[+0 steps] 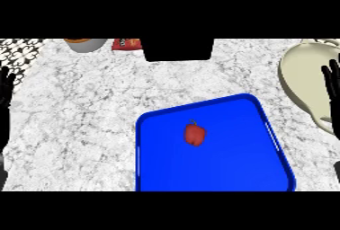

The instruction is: Pick the bell pepper from the tray and place it in the pot

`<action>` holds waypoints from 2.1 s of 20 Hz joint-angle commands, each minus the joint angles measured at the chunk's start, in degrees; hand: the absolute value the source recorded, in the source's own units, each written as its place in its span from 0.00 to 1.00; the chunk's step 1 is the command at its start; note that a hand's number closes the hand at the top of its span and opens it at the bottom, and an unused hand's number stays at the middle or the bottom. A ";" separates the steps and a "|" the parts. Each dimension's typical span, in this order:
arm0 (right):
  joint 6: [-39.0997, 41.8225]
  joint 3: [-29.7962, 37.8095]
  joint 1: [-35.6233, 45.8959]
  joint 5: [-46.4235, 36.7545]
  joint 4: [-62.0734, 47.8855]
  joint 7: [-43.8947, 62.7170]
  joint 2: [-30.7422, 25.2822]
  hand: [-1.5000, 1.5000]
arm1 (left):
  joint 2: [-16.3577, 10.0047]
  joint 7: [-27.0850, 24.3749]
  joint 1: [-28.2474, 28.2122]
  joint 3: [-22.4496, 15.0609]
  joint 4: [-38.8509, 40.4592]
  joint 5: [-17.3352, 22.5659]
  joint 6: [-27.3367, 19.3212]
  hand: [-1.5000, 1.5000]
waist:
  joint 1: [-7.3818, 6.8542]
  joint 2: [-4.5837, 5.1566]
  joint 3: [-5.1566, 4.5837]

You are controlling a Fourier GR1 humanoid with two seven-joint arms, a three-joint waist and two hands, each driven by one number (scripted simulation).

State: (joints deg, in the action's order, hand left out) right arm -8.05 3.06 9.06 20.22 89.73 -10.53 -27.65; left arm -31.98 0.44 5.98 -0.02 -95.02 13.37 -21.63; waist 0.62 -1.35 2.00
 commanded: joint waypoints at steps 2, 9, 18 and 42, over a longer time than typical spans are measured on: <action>3.51 -9.05 8.38 -4.60 2.14 7.23 -2.37 1.00 | 2.20 0.55 4.08 -2.35 -0.90 0.12 0.58 0.50 | -1.90 1.48 -2.15; 14.34 -18.28 22.50 -23.90 0.07 18.64 -22.33 0.00 | 7.95 1.74 7.41 -7.08 0.89 5.51 5.16 0.50 | -3.44 2.39 -2.74; 32.79 -31.30 35.48 -28.93 1.20 19.43 -16.35 0.00 | 9.64 -1.08 6.66 -5.54 5.61 6.43 8.24 0.50 | -2.05 1.48 -2.12; 55.09 -42.57 40.05 -37.75 -7.59 56.57 11.59 0.00 | 13.82 0.51 8.65 -3.73 6.40 2.34 7.48 0.50 | -0.76 1.24 -2.01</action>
State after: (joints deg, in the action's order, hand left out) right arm 43.78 -40.55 51.61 -16.49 81.83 42.12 -18.39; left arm -18.86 0.20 16.10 -3.68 -87.00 16.32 -14.44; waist -0.30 -0.03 -0.03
